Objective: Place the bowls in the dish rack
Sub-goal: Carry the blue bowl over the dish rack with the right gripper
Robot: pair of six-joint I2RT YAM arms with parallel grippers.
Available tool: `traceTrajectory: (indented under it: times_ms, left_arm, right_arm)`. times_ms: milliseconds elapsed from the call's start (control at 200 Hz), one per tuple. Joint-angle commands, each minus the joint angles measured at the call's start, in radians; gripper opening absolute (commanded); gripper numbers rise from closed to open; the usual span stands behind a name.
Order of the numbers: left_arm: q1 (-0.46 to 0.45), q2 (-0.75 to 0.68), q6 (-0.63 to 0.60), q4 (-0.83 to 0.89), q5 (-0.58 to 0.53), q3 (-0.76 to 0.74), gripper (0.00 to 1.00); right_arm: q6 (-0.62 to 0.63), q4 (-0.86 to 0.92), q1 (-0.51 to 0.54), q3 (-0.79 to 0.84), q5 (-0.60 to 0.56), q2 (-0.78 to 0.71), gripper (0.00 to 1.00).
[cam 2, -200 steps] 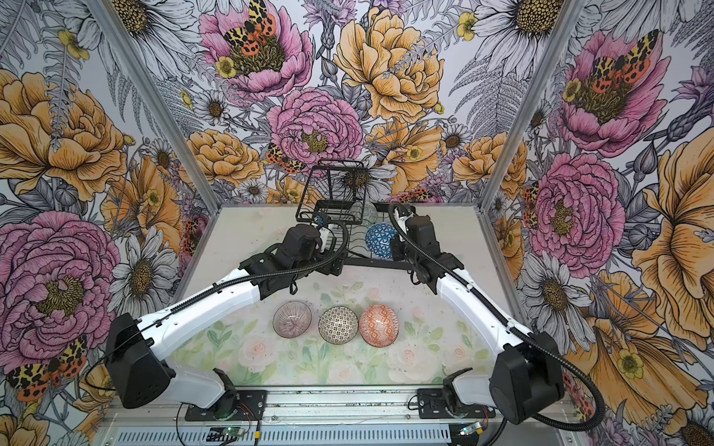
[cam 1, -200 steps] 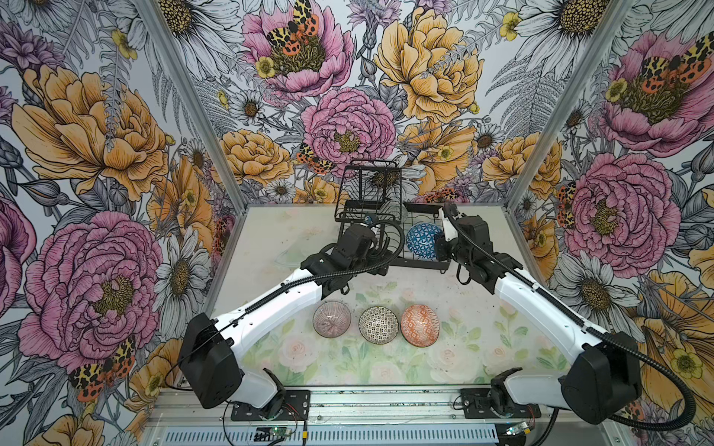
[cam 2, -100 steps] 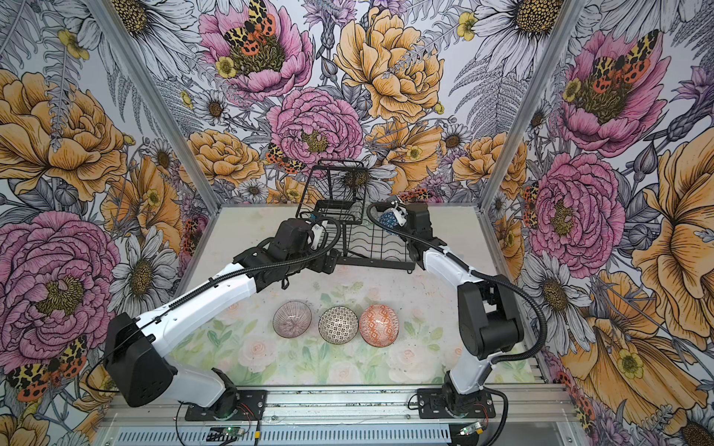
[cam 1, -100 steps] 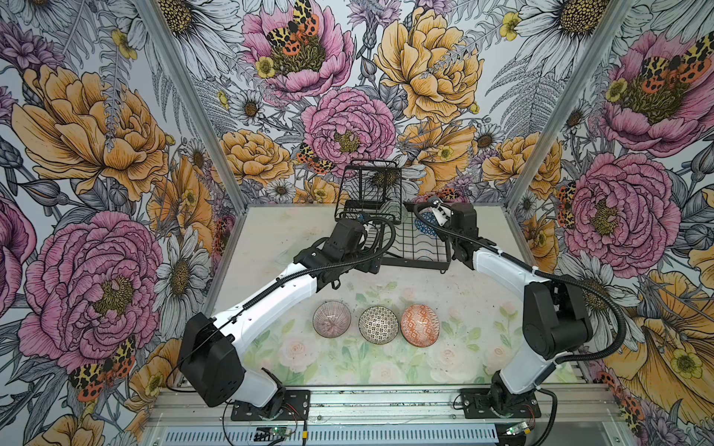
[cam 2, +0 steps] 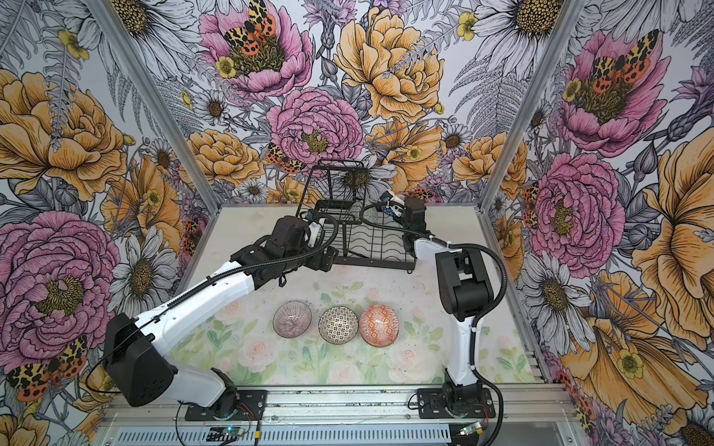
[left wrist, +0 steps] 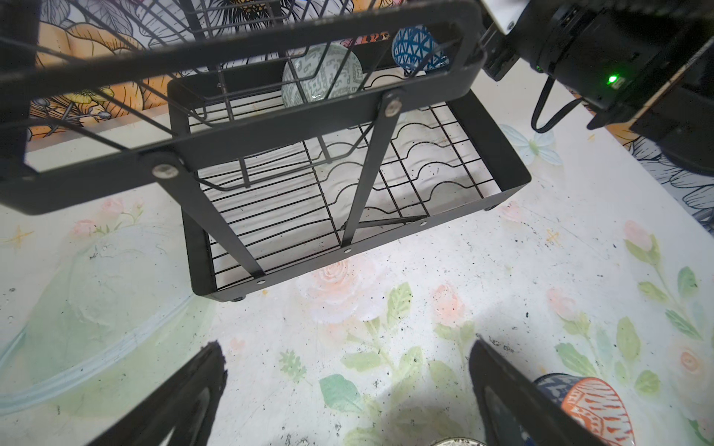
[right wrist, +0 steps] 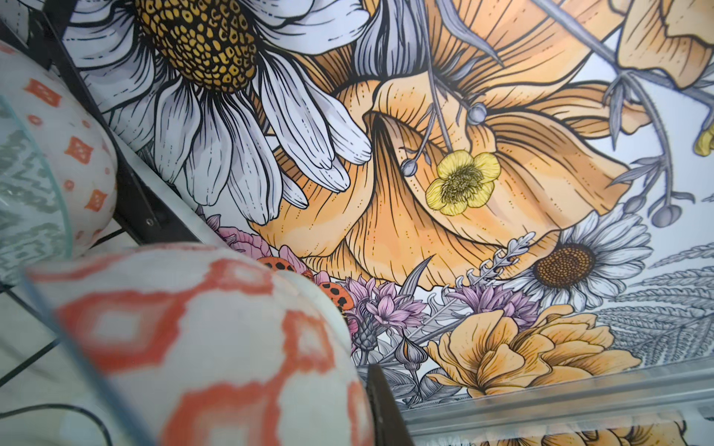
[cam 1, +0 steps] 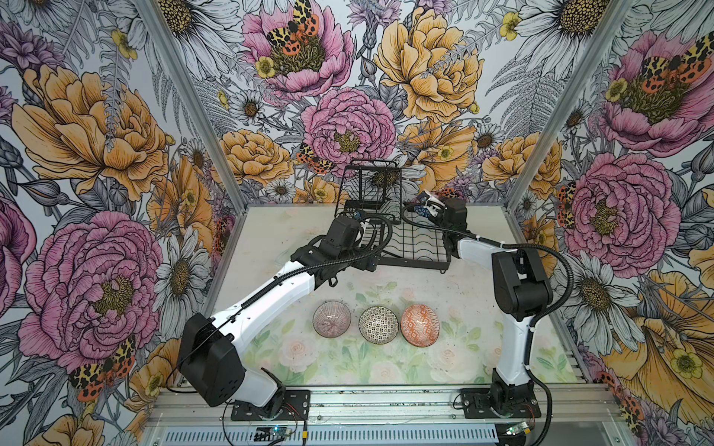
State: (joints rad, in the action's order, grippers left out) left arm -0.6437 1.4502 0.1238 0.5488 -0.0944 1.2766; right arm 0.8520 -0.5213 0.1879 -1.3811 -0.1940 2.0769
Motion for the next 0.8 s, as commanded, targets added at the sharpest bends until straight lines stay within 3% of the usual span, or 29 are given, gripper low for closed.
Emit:
traceTrajectory:
  times_ms: [0,796]
  left_arm:
    - [0.015,0.011,-0.022,0.012,0.032,0.042,0.99]
    - [0.05,0.036,-0.021,0.041,0.034,0.055,0.99]
  right_arm:
    - [0.062,-0.126,-0.009,-0.06,0.026,0.037,0.0]
    - [0.111,-0.215,-0.017,-0.121,0.015,0.215,0.0]
